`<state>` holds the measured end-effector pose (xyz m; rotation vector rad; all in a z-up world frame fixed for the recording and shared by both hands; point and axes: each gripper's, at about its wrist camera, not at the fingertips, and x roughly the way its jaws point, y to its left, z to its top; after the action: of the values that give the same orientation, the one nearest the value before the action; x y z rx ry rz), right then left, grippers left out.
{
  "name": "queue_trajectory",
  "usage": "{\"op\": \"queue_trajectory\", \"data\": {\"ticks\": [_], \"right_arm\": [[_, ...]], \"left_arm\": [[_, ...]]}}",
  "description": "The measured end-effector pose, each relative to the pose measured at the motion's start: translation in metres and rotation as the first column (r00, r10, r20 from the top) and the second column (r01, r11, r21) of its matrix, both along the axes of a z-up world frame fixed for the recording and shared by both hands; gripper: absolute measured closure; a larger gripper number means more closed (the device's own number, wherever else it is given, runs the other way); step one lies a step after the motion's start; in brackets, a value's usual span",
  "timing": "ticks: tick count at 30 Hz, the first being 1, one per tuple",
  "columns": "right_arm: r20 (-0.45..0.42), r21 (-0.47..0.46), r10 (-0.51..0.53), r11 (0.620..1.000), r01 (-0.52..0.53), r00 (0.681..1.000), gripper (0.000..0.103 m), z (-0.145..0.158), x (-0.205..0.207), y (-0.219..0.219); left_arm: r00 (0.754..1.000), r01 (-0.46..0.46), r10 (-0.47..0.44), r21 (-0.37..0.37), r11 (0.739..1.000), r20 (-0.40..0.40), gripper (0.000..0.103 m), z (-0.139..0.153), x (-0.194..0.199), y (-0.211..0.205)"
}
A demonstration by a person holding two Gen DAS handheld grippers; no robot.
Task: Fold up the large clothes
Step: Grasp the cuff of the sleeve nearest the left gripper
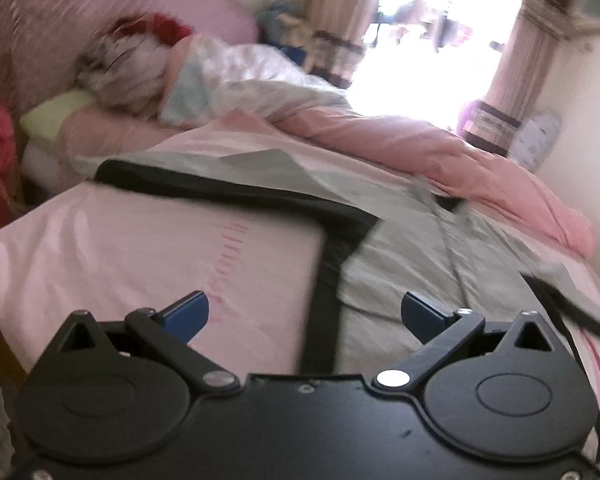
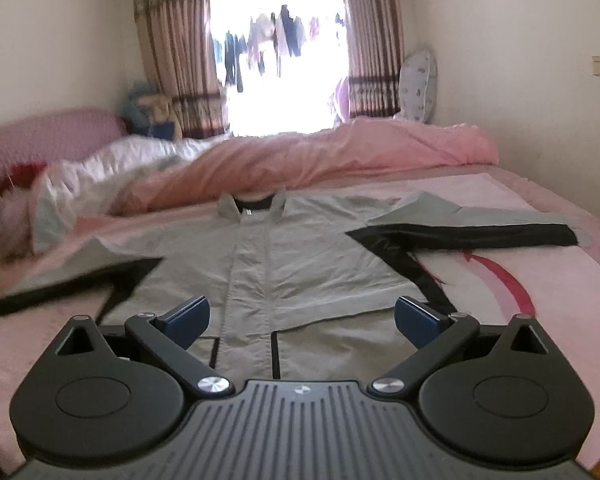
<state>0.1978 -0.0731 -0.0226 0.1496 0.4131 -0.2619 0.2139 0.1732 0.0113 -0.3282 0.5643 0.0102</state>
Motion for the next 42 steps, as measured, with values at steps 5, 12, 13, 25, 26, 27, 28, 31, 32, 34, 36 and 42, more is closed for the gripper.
{"op": "queue_trajectory", "data": {"ticks": [5, 12, 13, 25, 26, 27, 28, 31, 32, 34, 36, 42], "right_arm": [[-0.05, 0.002, 0.029, 1.0, -0.029, 0.998, 0.0, -0.01, 0.063, -0.005], [-0.112, 0.008, 0.042, 0.999, -0.042, 0.993, 0.0, -0.025, 0.142, -0.006], [-0.122, 0.003, 0.046, 0.999, -0.046, 0.991, 0.0, -0.028, 0.152, -0.004], [-0.198, -0.044, 0.054, 0.997, -0.065, 0.979, 0.0, -0.053, 0.23, 0.007], [-0.206, -0.047, 0.053, 0.997, -0.065, 0.977, 0.0, -0.056, 0.234, 0.008], [-0.213, -0.05, 0.054, 0.997, -0.066, 0.976, 0.0, -0.058, 0.237, 0.009], [-0.222, -0.053, 0.053, 0.996, -0.066, 0.974, 0.0, -0.061, 0.24, 0.009], [-0.24, -0.064, 0.049, 0.996, -0.066, 0.97, 0.0, -0.068, 0.25, 0.009], [-0.245, -0.065, 0.046, 0.996, -0.064, 0.968, 0.0, -0.07, 0.252, 0.009], [-0.258, -0.057, 0.042, 0.997, -0.059, 0.965, 0.0, -0.074, 0.254, 0.009], [-0.265, -0.05, 0.045, 0.997, -0.061, 0.963, 0.0, -0.075, 0.256, 0.008], [-0.265, -0.059, 0.039, 0.997, -0.056, 0.963, 0.0, -0.075, 0.251, 0.0]], "left_arm": [[0.992, -0.119, 0.126, -0.199, 0.973, 0.023, 0.0, -0.012, 0.056, 0.089], [0.93, -0.342, 0.367, -0.412, 0.845, -0.021, 0.008, -0.049, 0.14, 0.208], [0.918, -0.368, 0.394, -0.448, 0.815, -0.037, 0.012, -0.055, 0.151, 0.223], [0.817, -0.518, 0.559, -0.607, 0.602, -0.143, 0.031, -0.118, 0.232, 0.319], [0.816, -0.508, 0.565, -0.62, 0.598, -0.124, 0.031, -0.12, 0.236, 0.322], [0.813, -0.508, 0.57, -0.62, 0.597, -0.118, 0.031, -0.122, 0.24, 0.325], [0.813, -0.506, 0.572, -0.618, 0.602, -0.109, 0.031, -0.122, 0.241, 0.325], [0.813, -0.514, 0.575, -0.581, 0.631, -0.093, 0.056, -0.121, 0.247, 0.324], [0.809, -0.53, 0.578, -0.554, 0.642, -0.104, 0.068, -0.122, 0.251, 0.325], [0.809, -0.534, 0.578, -0.549, 0.643, -0.109, 0.082, -0.126, 0.251, 0.327], [0.817, -0.517, 0.567, -0.569, 0.64, -0.104, 0.087, -0.128, 0.25, 0.329], [0.83, -0.457, 0.557, -0.566, 0.686, 0.004, 0.094, -0.098, 0.245, 0.312]]}}
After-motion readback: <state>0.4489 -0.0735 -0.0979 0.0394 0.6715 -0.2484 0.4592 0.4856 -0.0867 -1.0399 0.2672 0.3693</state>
